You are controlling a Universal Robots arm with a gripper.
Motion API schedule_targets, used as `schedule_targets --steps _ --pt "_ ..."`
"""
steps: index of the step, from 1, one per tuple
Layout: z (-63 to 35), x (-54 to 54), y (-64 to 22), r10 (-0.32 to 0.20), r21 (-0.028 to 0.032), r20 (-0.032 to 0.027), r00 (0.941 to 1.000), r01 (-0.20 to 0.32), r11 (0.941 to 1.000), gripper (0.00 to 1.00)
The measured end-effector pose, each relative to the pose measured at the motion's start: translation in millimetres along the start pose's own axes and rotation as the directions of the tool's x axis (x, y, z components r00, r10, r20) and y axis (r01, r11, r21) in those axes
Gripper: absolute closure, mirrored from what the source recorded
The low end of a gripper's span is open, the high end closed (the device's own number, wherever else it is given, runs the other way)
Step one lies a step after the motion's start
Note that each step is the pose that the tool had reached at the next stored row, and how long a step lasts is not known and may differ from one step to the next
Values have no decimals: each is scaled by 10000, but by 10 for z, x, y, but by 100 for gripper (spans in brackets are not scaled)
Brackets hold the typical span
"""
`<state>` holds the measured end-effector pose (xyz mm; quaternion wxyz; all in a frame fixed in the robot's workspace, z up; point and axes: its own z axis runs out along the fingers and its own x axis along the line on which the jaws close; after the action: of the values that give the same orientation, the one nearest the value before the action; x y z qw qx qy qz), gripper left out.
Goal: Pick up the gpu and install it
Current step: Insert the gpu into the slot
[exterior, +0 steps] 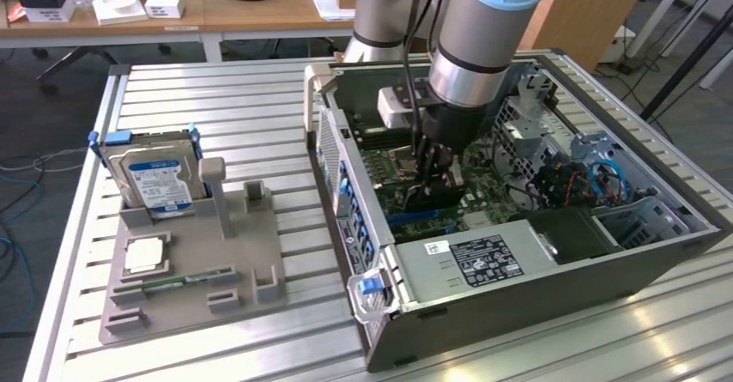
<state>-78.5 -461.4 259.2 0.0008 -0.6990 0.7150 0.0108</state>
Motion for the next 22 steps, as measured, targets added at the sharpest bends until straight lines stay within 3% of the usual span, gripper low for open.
schedule_targets --steps 22 --pt "9 1 1 -85 -3 -6 10000 85 10000 74"
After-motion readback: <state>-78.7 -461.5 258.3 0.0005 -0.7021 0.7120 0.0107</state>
